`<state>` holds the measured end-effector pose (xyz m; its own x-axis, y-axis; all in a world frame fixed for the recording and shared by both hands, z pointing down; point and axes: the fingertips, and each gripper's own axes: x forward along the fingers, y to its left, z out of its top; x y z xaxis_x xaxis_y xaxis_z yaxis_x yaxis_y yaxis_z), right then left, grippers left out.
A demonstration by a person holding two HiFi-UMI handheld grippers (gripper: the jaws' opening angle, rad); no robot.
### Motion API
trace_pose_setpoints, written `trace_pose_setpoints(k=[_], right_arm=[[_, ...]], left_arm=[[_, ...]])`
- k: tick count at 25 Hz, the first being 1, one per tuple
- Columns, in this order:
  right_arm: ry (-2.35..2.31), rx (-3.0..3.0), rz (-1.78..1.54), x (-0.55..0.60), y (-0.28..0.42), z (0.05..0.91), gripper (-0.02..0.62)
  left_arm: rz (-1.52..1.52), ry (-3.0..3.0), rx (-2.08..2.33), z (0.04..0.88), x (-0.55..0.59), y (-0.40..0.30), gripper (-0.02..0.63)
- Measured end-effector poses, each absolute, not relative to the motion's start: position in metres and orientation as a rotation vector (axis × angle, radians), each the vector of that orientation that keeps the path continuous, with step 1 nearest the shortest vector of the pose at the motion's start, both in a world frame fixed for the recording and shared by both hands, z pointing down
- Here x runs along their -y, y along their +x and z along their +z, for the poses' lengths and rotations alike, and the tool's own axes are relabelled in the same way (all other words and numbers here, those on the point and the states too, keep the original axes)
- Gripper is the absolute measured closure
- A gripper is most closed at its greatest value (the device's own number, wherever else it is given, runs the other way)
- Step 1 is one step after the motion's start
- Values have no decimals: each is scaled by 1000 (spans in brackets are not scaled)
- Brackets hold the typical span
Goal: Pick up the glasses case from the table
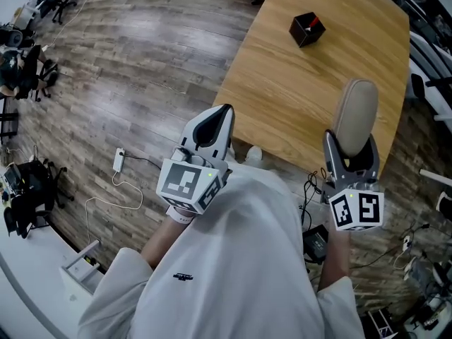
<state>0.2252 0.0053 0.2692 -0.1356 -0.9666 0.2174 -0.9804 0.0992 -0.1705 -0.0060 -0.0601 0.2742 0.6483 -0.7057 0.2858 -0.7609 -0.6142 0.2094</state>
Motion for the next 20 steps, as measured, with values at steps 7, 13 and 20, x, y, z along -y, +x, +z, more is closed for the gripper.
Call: trace_pose_setpoints(k=[7, 13, 20], right_arm=[[2016, 2296, 413, -7, 225, 267, 209], [2023, 2296, 414, -9, 227, 268, 209], [2035, 2297, 415, -11, 231, 266, 209]], left_arm=[[242, 2555, 1166, 274, 60, -7, 600], [245, 2558, 1160, 275, 59, -3, 600], [245, 2558, 1165, 274, 57, 0, 600]])
